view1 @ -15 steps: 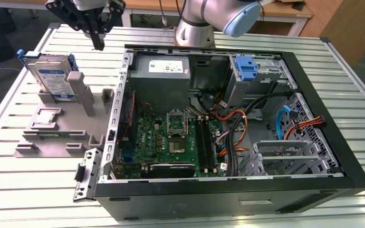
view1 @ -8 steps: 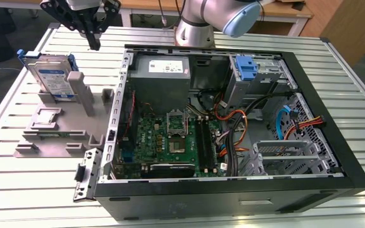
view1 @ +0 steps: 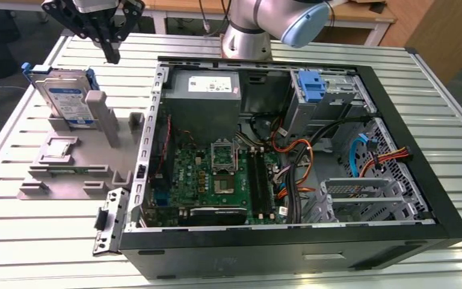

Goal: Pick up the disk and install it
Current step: 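Reach for the disk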

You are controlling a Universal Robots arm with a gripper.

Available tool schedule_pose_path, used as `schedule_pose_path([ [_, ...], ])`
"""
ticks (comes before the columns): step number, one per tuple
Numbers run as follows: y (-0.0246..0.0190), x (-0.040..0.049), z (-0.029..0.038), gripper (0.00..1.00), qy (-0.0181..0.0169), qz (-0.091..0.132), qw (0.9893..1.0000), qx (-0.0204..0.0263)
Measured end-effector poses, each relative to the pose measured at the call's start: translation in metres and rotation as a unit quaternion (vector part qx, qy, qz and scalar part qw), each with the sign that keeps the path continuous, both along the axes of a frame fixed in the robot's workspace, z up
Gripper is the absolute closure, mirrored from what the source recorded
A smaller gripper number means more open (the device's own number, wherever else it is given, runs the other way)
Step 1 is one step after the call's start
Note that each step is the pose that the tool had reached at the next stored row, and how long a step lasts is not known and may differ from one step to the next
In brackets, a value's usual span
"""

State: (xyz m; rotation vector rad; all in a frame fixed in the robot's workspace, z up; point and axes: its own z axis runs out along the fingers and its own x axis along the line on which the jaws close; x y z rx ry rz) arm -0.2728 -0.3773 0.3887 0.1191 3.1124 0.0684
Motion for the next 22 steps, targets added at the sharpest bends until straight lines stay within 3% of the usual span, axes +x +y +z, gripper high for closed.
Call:
schedule_pose_path([
  [22, 0.0027, -0.0258, -0.0019, 0.90, 0.0000, 0.000, 1.0000, 0.0000],
])
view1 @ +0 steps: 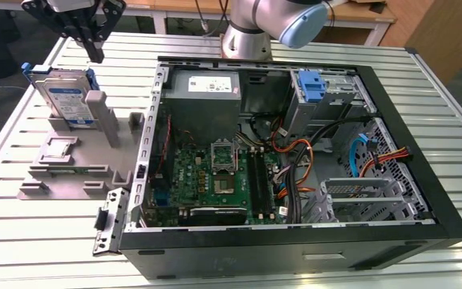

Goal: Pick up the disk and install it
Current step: 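Reach for the disk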

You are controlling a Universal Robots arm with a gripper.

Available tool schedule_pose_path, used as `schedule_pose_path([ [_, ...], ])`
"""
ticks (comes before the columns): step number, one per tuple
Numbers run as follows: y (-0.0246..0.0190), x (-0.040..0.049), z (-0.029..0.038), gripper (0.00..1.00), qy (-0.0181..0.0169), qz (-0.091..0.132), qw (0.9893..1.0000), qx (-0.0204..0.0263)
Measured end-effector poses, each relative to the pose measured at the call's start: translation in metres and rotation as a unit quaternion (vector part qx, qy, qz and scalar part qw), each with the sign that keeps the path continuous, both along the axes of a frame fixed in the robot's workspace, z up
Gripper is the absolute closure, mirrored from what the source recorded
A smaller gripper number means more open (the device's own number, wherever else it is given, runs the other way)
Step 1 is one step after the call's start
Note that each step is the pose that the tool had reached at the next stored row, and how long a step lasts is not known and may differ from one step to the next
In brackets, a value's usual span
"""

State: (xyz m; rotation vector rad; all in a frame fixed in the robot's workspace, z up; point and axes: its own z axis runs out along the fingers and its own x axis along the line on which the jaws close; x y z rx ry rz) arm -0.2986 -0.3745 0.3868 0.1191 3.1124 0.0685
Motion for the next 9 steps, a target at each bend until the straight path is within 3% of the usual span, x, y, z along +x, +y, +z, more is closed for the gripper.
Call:
schedule_pose_path([
  [9, 0.0036, -0.0102, -0.0013, 0.90, 0.0000, 0.000, 1.0000, 0.0000],
])
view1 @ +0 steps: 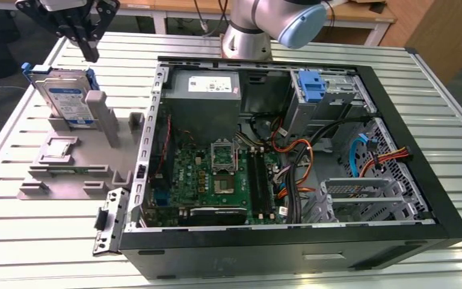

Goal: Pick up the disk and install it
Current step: 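Reach for the disk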

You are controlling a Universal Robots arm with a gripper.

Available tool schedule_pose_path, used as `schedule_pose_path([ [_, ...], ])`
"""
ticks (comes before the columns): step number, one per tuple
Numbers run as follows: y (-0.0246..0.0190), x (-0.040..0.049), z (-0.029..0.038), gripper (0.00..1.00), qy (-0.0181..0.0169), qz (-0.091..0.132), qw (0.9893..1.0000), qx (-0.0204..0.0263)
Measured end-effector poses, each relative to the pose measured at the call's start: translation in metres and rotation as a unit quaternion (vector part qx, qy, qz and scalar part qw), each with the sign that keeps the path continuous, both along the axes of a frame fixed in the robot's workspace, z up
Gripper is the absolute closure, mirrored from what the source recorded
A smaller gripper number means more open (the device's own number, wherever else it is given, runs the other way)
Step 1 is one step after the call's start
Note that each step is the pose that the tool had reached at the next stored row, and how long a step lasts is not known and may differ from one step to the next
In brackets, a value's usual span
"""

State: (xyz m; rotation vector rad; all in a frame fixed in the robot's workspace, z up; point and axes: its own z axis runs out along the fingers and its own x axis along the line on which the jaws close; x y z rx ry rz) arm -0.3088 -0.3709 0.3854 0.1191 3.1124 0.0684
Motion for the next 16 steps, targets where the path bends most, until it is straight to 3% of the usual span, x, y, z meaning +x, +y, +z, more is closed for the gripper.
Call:
schedule_pose_path([
  [5, 0.0020, -0.0070, -0.0008, 0.90, 0.0000, 0.000, 1.0000, 0.0000],
  [16, 0.0051, -0.0315, -0.0019, 0.90, 0.0000, 0.000, 1.0000, 0.0001],
])
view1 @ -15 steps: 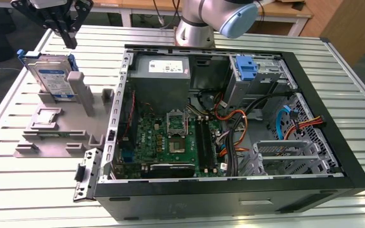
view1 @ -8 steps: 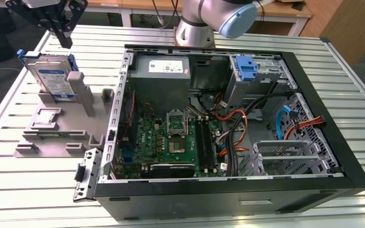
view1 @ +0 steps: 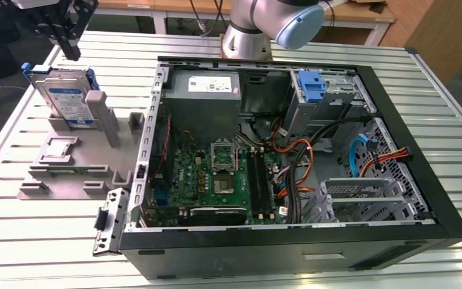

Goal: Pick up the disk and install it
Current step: 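Reach for the disk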

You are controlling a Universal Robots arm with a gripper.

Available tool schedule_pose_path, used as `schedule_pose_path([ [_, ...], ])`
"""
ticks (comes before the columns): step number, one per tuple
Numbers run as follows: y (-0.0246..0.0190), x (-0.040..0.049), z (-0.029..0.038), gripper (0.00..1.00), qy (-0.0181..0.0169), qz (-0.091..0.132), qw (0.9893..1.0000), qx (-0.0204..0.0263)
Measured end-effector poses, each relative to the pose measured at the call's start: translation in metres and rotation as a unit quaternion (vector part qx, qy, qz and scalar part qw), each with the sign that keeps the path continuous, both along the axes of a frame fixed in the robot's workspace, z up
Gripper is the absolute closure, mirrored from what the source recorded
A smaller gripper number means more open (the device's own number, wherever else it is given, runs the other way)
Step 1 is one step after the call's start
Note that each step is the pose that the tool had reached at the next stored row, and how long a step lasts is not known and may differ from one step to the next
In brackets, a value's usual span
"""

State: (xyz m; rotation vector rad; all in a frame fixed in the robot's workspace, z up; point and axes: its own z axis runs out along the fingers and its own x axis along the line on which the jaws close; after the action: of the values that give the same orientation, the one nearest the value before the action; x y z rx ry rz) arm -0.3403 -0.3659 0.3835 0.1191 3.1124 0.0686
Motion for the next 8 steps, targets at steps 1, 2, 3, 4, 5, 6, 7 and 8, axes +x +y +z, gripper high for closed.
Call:
schedule_pose_path([
  [1, 0.0002, -0.0024, -0.0001, 0.90, 0.0000, 0.000, 1.0000, 0.0000],
  [2, 0.0004, -0.0049, -0.0002, 0.90, 0.0000, 0.000, 1.0000, 0.0000],
  [3, 0.0006, -0.0077, -0.0003, 0.90, -0.0001, 0.000, 1.0000, 0.0000],
  [4, 0.0007, -0.0103, -0.0004, 0.90, 0.0000, 0.000, 1.0000, 0.0000],
  [5, 0.0007, -0.0130, -0.0004, 0.90, 0.0000, 0.000, 1.0000, 0.0000],
  [6, 0.0008, -0.0159, -0.0005, 0.90, 0.0000, 0.000, 1.0000, 0.0000],
  [7, 0.0008, -0.0187, -0.0005, 0.90, 0.0000, 0.000, 1.0000, 0.0000],
  [8, 0.0008, -0.0214, -0.0006, 0.90, 0.0000, 0.000, 1.0000, 0.0000],
])
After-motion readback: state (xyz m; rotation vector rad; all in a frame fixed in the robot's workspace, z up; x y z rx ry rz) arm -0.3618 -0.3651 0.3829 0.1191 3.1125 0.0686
